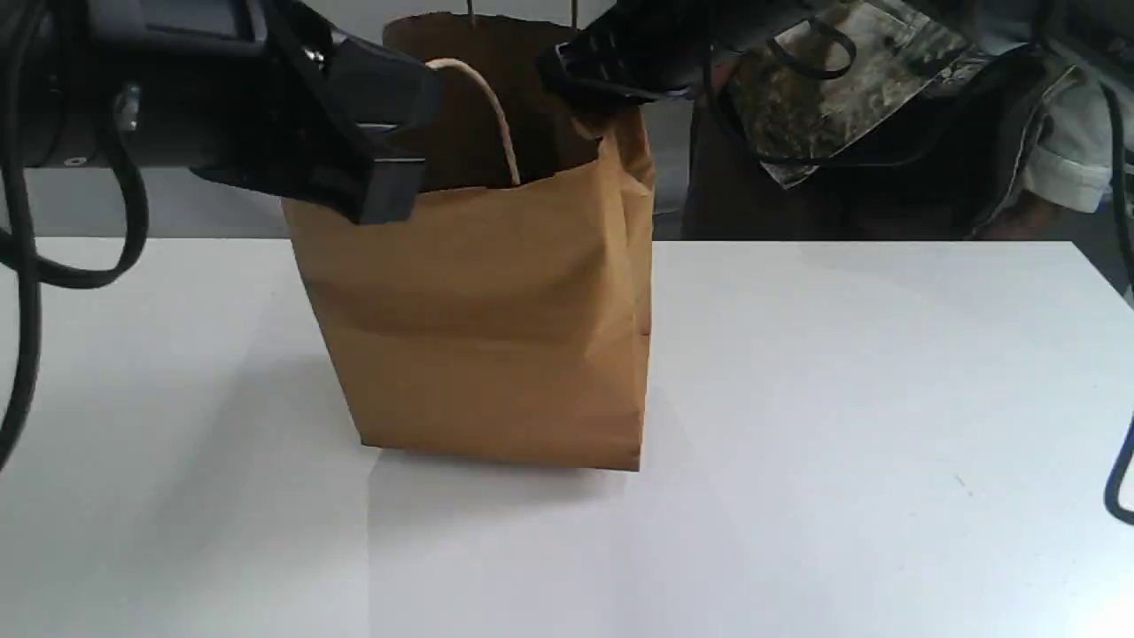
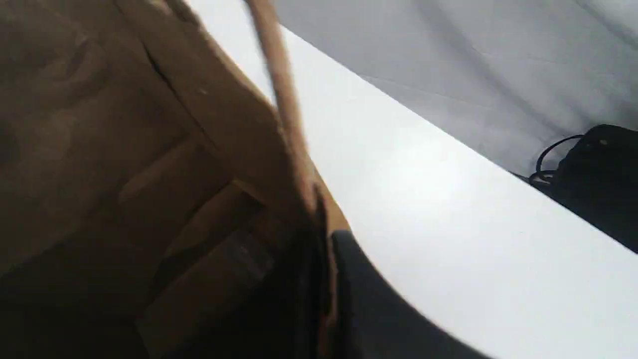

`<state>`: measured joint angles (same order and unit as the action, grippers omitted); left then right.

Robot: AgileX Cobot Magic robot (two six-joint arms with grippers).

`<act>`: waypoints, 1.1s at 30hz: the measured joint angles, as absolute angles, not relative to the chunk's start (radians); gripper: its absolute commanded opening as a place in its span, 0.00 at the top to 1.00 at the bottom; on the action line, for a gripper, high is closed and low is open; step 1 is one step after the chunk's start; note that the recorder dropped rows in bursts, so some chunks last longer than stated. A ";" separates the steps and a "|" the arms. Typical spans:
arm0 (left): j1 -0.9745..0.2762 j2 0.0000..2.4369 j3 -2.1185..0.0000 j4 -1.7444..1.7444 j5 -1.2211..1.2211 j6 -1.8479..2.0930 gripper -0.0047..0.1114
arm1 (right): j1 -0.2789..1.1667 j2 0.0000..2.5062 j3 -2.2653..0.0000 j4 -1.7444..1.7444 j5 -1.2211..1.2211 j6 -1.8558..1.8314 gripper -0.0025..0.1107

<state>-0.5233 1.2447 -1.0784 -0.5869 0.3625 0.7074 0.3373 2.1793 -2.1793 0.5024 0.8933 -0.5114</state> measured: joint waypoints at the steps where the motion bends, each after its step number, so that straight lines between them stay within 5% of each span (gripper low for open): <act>1: -0.523 1.245 -1.078 -0.589 0.360 0.710 0.96 | 0.337 2.179 -2.179 0.507 0.896 -0.511 0.98; 5: -0.523 1.245 -1.078 -0.593 0.356 0.715 0.95 | 0.337 2.179 -2.179 0.525 0.897 -0.513 0.90; 8: -0.523 1.245 -1.078 -0.595 0.357 0.717 0.86 | 0.337 2.179 -2.179 0.540 0.897 -0.513 0.74; 14: -0.523 1.245 -1.078 -0.595 0.357 0.721 0.53 | 0.337 2.179 -2.179 0.545 0.897 -0.513 0.39; 18: -0.523 1.245 -1.078 -0.595 0.348 0.733 0.37 | 0.337 2.179 -2.181 0.545 0.898 -0.513 0.39; 33: -0.523 1.112 -1.078 -0.595 0.221 0.785 0.37 | 0.337 2.133 -2.181 0.480 0.883 -0.510 0.39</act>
